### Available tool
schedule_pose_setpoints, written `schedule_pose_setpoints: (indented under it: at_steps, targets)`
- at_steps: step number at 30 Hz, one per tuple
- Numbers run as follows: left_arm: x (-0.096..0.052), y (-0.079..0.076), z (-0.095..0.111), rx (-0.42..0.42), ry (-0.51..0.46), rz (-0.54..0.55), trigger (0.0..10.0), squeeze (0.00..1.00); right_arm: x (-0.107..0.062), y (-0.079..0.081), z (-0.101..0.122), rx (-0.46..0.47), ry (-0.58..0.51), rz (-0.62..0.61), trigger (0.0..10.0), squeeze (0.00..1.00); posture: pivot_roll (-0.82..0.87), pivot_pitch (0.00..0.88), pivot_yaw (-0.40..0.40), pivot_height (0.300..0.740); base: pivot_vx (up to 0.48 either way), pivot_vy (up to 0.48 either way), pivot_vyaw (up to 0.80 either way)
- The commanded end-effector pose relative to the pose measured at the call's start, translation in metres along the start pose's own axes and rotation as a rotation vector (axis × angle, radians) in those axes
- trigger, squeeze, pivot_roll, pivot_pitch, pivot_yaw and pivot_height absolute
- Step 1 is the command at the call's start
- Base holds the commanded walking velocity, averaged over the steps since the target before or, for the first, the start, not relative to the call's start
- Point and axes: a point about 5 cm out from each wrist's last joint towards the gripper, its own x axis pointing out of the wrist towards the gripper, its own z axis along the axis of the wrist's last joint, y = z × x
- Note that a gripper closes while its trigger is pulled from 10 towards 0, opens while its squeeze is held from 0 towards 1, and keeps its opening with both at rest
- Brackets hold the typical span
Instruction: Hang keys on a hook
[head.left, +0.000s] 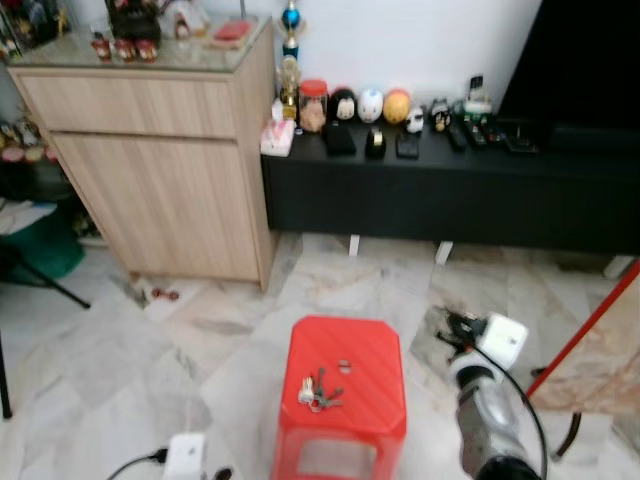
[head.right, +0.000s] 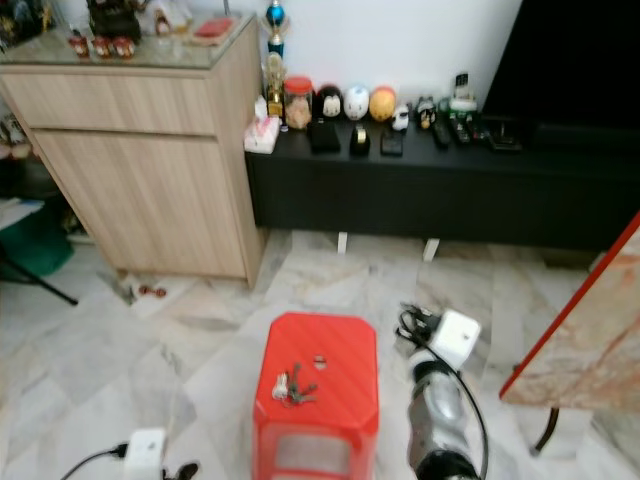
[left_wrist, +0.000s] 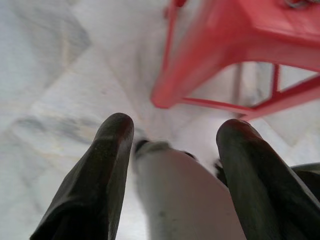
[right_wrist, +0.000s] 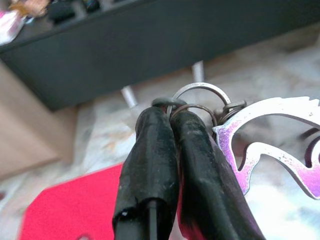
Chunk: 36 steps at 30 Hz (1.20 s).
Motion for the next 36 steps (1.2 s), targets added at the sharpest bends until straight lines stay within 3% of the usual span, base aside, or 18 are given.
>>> schedule_pose_setpoints:
  at_steps: [1, 29, 36]
  targets:
    - [-0.001, 0.009, 0.0, 0.014, 0.001, 0.023, 10.0, 0.0, 0.003, 0.009, 0.005, -0.002, -0.023, 0.023, 10.0, 0.0, 0.02, 0.0, -0.076, 0.74, 0.0, -0.375, 0.0]
    - [0.0, 0.004, 0.003, 0.043, -0.001, 0.008, 10.0, 0.0, 0.008, 0.007, 0.018, -0.031, -0.078, 0.01, 10.0, 0.0, 0.02, 0.0, -0.069, 0.74, 0.0, -0.37, 0.0]
    - [0.0, 0.006, 0.003, 0.046, 0.008, 0.022, 10.0, 0.0, 0.009, 0.011, 0.02, -0.037, -0.088, 0.021, 10.0, 0.0, 0.03, 0.0, -0.068, 0.74, 0.0, -0.042, 0.0]
